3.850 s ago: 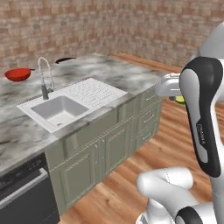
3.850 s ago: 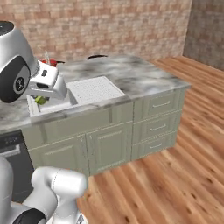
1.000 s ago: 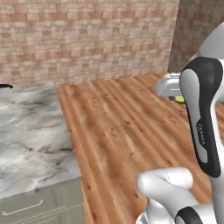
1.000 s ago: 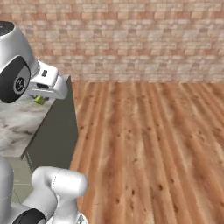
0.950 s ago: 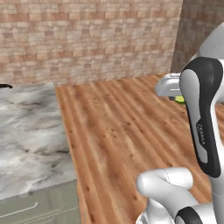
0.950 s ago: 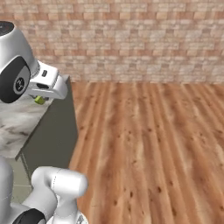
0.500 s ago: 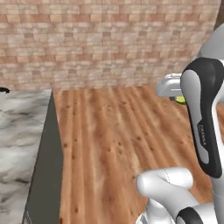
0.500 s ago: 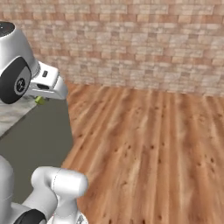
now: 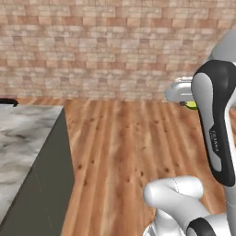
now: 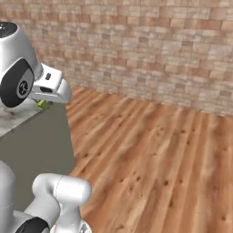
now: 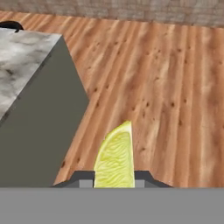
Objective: There is a bowl on the dining counter. Grab a lemon wedge from the fridge and place it in the bowl. Then get the liquor bottle and glass cup from the cabinet and place them next to the bowl.
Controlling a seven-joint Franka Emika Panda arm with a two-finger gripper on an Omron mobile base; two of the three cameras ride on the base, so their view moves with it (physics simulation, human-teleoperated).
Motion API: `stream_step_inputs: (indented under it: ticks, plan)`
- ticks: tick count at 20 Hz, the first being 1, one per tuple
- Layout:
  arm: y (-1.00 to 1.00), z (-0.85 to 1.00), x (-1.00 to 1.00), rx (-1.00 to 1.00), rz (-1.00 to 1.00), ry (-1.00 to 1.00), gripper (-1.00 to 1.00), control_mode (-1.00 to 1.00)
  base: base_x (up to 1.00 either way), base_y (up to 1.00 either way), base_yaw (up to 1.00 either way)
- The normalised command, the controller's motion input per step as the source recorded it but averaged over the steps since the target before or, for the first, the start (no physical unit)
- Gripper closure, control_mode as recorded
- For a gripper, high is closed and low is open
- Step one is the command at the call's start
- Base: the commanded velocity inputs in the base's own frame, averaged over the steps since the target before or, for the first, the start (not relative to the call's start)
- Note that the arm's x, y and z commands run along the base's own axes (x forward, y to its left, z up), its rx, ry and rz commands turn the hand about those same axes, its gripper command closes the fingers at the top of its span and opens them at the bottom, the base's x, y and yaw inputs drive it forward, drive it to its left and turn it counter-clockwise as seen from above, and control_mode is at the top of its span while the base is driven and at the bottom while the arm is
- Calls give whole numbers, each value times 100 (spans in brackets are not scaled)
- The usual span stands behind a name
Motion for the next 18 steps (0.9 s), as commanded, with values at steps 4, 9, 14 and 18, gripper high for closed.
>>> stream_step_inputs:
  ticks: [4,9,14,18]
  plan:
    - [0,0,0,0,0,0,100,100,100,-41,44]
    - [0,0,0,0,0,0,100,100,100,-44,43]
    - [0,0,0,0,0,0,100,100,100,-66,38]
    - [0,0,0,0,0,0,100,100,100,-71,40]
